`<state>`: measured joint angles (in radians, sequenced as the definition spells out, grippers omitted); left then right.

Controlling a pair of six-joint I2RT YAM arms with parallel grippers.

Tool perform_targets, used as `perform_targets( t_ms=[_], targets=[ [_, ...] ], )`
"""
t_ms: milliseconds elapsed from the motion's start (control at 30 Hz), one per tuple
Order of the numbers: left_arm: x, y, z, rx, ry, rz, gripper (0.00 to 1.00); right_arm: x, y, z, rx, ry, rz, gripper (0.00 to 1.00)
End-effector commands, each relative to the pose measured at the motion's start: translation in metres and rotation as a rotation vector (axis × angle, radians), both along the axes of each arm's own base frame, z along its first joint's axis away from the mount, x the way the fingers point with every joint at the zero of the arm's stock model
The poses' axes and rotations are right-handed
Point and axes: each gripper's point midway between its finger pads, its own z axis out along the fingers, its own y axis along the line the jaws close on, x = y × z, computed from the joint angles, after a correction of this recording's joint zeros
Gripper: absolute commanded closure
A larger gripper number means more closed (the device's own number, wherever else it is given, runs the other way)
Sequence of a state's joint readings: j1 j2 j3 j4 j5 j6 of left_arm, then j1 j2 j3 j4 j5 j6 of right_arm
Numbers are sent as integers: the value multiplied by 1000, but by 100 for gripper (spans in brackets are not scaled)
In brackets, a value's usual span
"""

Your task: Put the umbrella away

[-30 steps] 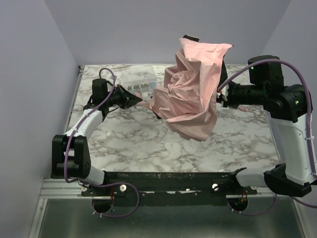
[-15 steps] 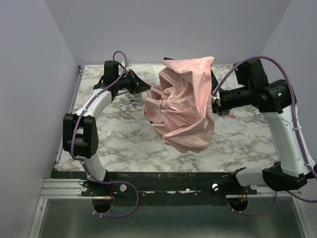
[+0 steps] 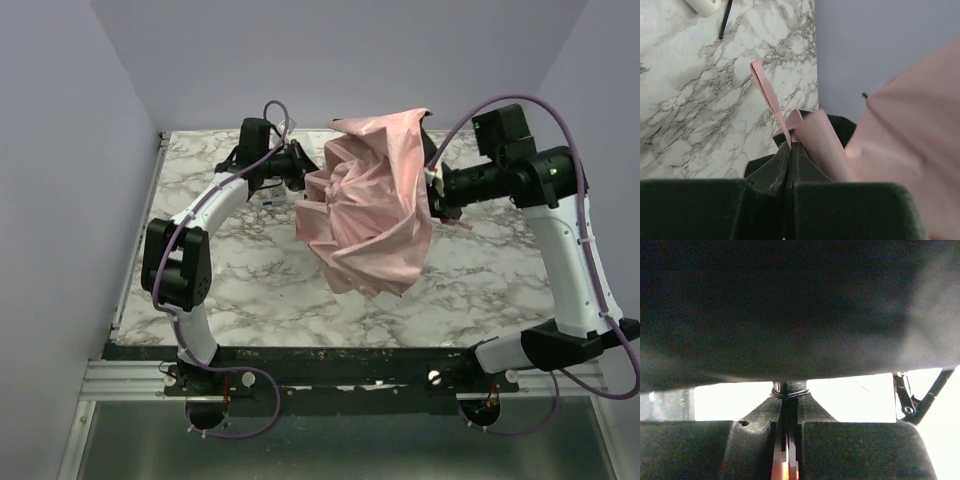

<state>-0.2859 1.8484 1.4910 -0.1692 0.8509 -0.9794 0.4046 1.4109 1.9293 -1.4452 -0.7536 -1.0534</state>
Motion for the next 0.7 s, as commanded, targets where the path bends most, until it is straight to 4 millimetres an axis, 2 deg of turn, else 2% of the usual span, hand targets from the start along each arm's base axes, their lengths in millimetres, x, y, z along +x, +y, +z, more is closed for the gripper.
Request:
perform_targets(
  t_ms=[0, 167, 233, 300, 467, 667],
  targets=[
    [-24, 10, -4, 7, -13, 19, 100, 38, -26, 57, 139, -108, -150, 100],
    [-58, 29, -41, -20, 35, 102, 100, 54, -31, 91, 187, -191, -240, 100],
    [-76, 34, -58, -43, 71, 111, 100, 66, -35, 105, 212, -232, -307, 100],
    [-90, 34, -66, -72, 96, 100, 100, 78, -38, 115, 241, -262, -373, 100],
    [-115, 30, -63, -155, 127, 44, 100, 94, -40, 116, 254, -253, -431, 100],
    [-138, 29, -34, -243, 107, -34, 100, 114, -59, 105, 198, -278, -548, 100]
  ],
)
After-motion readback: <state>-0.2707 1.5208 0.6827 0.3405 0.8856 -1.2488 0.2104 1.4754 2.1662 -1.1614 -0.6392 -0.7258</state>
